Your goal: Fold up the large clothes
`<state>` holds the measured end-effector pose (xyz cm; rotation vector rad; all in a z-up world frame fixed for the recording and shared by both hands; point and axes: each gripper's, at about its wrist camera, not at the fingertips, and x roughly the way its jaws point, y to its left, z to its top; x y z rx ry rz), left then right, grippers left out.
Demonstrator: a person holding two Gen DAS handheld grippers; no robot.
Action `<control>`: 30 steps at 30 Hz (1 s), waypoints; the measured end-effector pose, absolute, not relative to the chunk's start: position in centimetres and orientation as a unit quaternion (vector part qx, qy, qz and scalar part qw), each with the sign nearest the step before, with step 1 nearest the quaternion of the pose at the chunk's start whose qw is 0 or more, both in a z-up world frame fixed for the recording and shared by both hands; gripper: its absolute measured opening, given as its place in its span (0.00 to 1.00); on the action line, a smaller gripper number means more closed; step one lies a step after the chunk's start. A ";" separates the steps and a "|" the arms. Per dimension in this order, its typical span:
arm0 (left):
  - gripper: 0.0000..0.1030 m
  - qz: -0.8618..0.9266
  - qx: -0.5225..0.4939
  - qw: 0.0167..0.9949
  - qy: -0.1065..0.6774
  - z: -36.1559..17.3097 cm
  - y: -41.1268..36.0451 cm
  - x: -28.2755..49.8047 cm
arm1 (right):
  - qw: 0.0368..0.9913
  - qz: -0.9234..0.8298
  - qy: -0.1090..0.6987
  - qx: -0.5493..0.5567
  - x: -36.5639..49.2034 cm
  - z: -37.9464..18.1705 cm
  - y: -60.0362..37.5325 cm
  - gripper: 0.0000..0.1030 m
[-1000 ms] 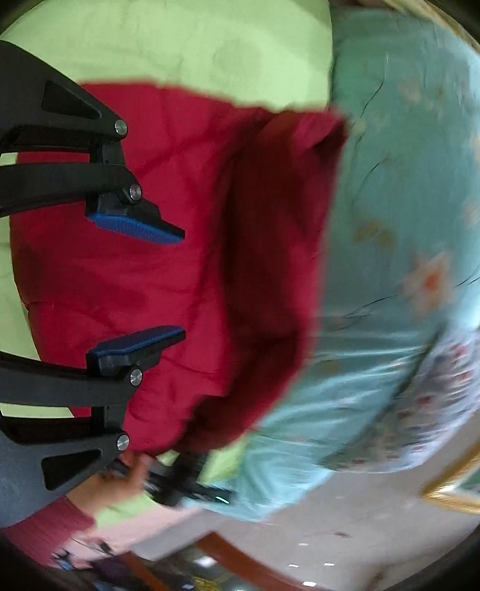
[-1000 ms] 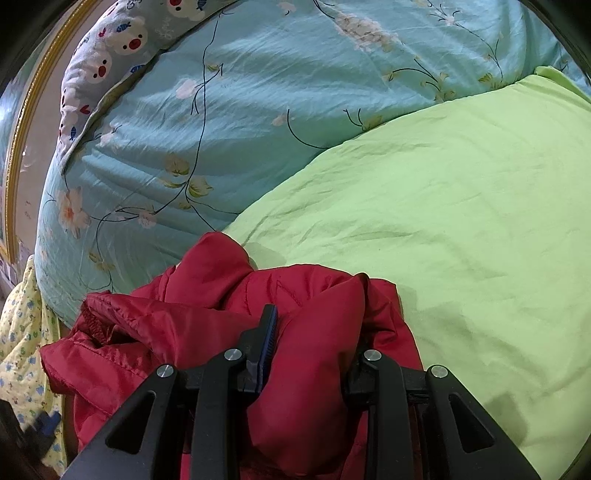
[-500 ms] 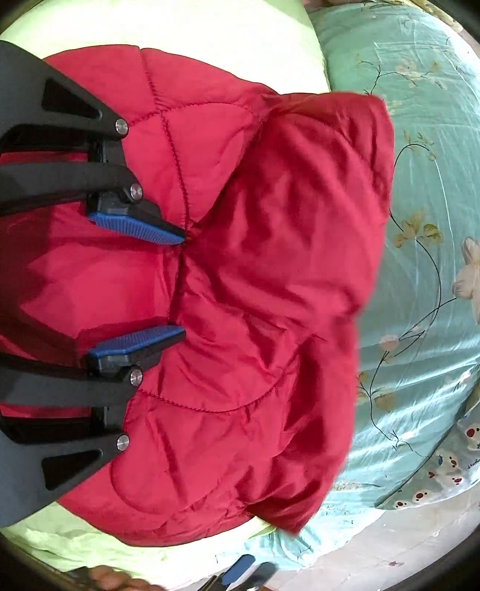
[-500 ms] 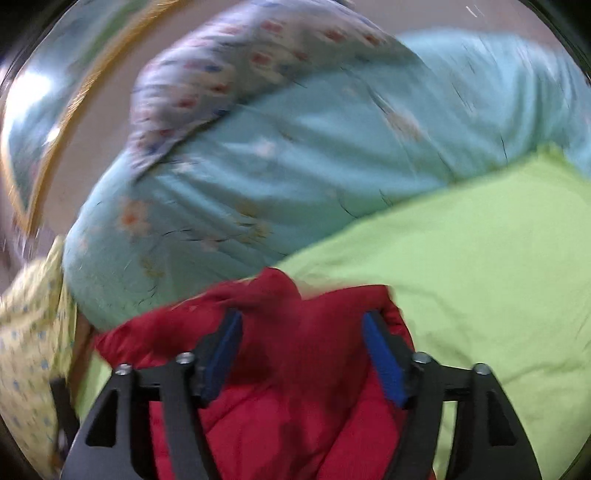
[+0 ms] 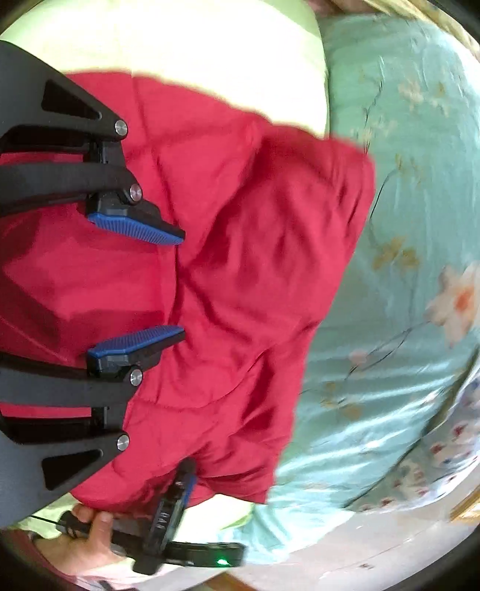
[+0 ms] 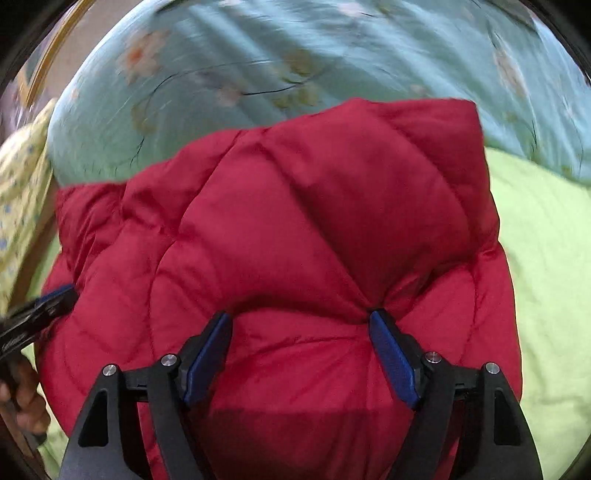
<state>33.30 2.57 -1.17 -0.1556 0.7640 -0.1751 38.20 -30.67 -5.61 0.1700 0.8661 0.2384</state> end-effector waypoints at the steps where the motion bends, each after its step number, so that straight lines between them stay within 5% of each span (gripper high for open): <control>1: 0.43 -0.075 -0.080 0.922 0.371 -1.3 3.2 33.5 | 0.897 0.116 0.419 0.085 38.3 -5.7 -30.8 0.75; 11: 0.42 -0.046 -0.073 0.909 0.407 -5.1 3.9 38.1 | 0.897 0.117 0.415 0.097 38.3 -6.3 -31.0 0.76; 22: 0.42 -0.063 -0.089 0.903 0.416 -3.3 4.3 37.7 | 0.897 0.123 0.409 0.113 37.7 -6.1 -31.2 0.76; 30: 0.54 -0.090 -0.113 0.907 0.395 -1.5 5.7 33.8 | 0.903 0.113 0.402 0.095 35.0 -3.5 -31.4 0.77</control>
